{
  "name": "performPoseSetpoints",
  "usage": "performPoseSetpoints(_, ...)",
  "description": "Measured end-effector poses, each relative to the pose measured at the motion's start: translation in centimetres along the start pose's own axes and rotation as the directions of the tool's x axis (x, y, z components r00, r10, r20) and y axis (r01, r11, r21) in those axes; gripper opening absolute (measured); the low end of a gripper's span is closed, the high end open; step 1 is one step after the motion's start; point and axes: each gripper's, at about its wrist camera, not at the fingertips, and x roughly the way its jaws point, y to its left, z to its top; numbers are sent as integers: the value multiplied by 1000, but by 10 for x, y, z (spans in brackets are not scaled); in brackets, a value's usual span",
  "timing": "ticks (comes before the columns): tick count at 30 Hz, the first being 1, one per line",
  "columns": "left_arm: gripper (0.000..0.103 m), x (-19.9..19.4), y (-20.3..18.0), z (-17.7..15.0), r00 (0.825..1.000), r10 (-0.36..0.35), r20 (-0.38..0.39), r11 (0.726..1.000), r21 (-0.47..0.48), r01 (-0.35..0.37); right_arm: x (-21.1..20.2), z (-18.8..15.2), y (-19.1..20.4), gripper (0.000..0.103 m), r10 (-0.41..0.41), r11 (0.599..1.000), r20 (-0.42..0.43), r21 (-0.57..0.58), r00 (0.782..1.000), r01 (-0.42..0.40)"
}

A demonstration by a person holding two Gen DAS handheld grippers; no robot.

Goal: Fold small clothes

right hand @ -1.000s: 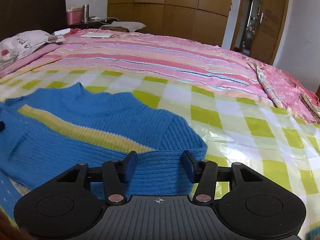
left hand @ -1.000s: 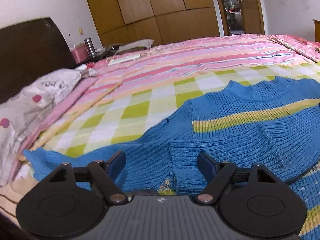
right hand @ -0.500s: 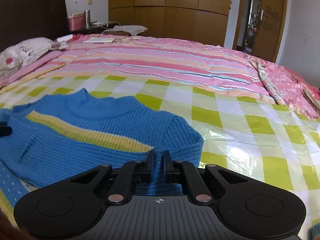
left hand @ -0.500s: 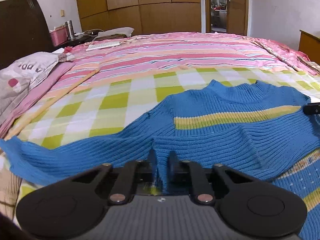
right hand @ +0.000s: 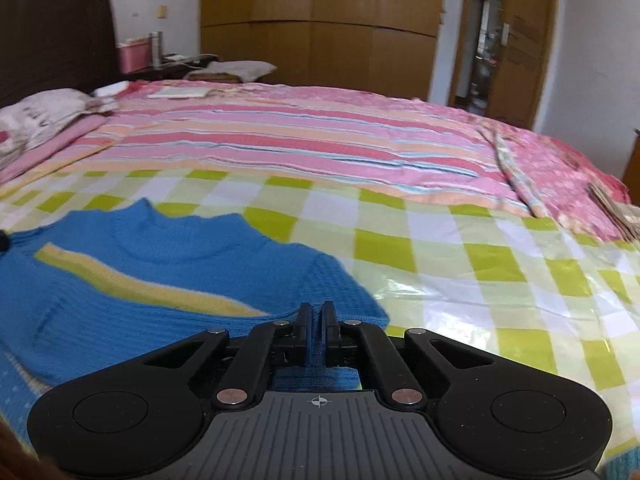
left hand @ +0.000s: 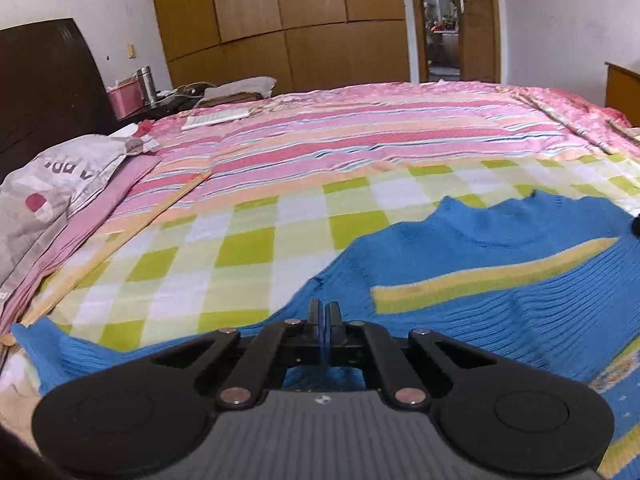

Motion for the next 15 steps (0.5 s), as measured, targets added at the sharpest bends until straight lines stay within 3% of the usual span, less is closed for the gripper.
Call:
performPoseSetpoints(7, 13, -4, 14, -5, 999, -47, -21, 997, -56, 46, 4, -7, 7, 5, -1, 999, -24, -49, 1000, -1)
performPoseSetpoints(9, 35, -5, 10, -5, 998, -64, -20, 997, -39, 63, 6, -6, 6, 8, 1, 1000, -25, -20, 1000, -2)
performPoseSetpoints(11, 50, -4, 4, -6, 998, -63, -25, 998, -7, 62, 5, -5, 5, 8, 5, 1000, -18, -9, 1000, -5)
performPoseSetpoints(14, 49, 0, -7, -10, 999, -34, -28, 998, 54, 35, 2, -5, 6, 8, 2, 1000, -15, -30, 1000, -2)
performPoseSetpoints(15, 37, 2, -10, -11, 999, -24, -32, 998, 64, 26, 1, -5, 6, 8, -4, 999, -17, -35, 1000, 3)
